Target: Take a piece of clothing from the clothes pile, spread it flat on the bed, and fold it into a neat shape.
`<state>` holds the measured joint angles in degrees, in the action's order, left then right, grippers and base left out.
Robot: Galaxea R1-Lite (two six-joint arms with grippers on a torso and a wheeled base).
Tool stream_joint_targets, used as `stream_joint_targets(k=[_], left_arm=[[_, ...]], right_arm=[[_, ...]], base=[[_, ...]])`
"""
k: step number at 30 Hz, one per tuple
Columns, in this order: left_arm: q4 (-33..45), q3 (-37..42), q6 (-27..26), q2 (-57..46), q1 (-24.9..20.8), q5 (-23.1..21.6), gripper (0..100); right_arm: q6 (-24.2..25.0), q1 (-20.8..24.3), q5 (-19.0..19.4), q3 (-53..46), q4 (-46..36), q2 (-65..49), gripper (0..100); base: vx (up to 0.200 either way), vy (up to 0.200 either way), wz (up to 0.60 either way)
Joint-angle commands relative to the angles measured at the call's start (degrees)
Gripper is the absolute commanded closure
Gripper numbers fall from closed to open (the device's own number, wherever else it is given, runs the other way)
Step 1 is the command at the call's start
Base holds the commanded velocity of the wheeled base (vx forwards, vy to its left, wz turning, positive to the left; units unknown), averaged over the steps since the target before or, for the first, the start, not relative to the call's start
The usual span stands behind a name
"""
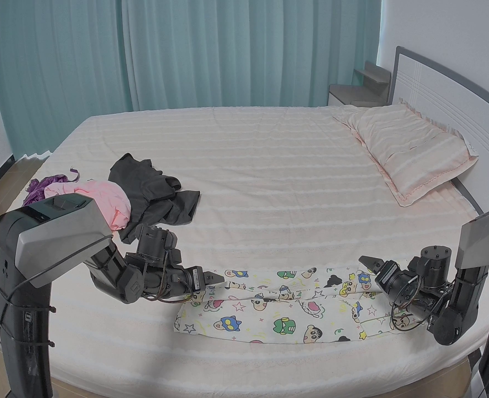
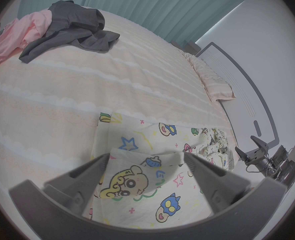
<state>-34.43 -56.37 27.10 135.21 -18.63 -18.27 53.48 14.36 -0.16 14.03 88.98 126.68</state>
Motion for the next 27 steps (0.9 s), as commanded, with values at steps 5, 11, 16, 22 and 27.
stream_joint_targets(k=[5,11,16,22,27], left_arm=[[0.0,0.5,0.1,0.4,-0.2,0.4,100],[-5.7,4.3,0.7,-0.7,-0.2,3.8,100],[-13.5,11.3,1.3,-2.6,-0.2,3.8,100],[-15.3,17.5,0.7,-4.2,-0.3,3.0,100],[-19.6,21.9,-0.3,-5.0,-0.3,1.0,100]], right_arm=[[0.0,-0.1,0.0,0.0,0.9,0.4,0],[0.0,-0.1,0.1,0.0,0.9,0.5,0],[0.0,-0.2,0.0,0.0,0.9,0.5,0],[0.0,-0.2,0.1,0.0,0.9,0.5,0],[0.0,-0.2,0.1,0.0,0.9,0.5,0]], base=[[0.000,0.000,0.00],[0.000,0.000,0.00],[0.000,0.000,0.00],[0.000,0.000,0.00],[0.000,0.000,0.00]])
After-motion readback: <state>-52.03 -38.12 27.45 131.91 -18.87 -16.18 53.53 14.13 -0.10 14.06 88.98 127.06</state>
